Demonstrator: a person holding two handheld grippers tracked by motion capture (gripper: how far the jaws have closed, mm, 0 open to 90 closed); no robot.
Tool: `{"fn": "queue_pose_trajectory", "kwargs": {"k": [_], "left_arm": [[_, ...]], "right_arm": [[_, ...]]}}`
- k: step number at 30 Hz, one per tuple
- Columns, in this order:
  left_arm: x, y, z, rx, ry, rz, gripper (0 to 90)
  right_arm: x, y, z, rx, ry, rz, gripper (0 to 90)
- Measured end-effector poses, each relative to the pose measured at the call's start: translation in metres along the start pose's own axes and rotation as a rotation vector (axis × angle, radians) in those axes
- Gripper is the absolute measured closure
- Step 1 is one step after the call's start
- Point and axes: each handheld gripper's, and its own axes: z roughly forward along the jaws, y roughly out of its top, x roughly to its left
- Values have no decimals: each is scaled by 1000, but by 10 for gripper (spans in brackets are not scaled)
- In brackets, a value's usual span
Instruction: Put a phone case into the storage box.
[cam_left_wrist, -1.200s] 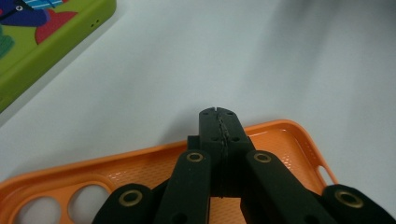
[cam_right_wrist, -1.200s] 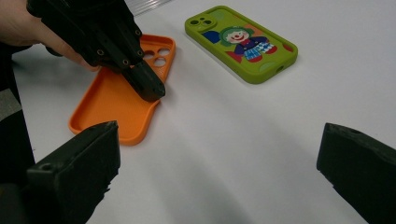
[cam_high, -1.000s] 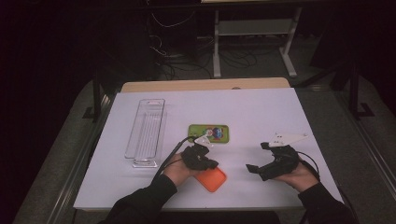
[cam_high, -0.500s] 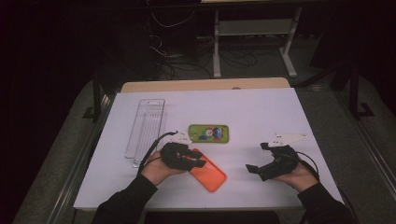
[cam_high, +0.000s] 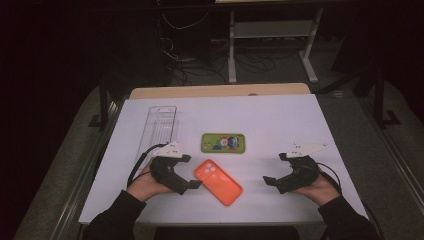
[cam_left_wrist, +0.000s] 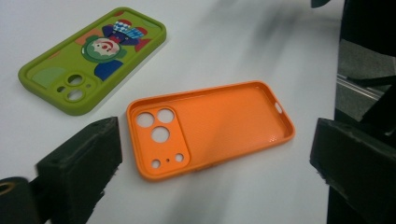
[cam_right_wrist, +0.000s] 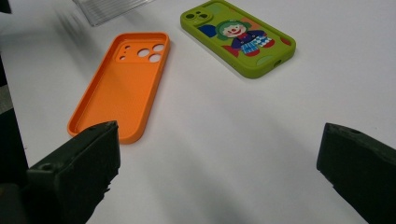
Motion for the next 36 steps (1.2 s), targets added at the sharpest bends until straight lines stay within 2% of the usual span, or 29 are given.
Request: {"fn": "queue_pose_trajectory", "kwargs": {"k": [4,14,18,20,27,28,36], "left_arm": [[5,-8,-14,-18,28,-1,0],[26,-27,-53,-99,105,-52,0],[30,-32,-59,-109,121,-69,0],[34,-36,-65,-114,144,-77,0],[37,-38,-69,-119,158,-96,0],[38,-39,-69,-115,160,-86,0],[36,-37,-67,-110,157,-89,0]], "right_arm": [[0,0,1,0,-3,1,0],[3,3,6,9,-7,-4,0],[5,6,9,16,-13,0,0],[7,9,11,22,-11,-2,0],[15,22,23,55,-16,4,0],[16,24,24,57,-17,4,0],[31,38,39,87,-7,-3,0]]}}
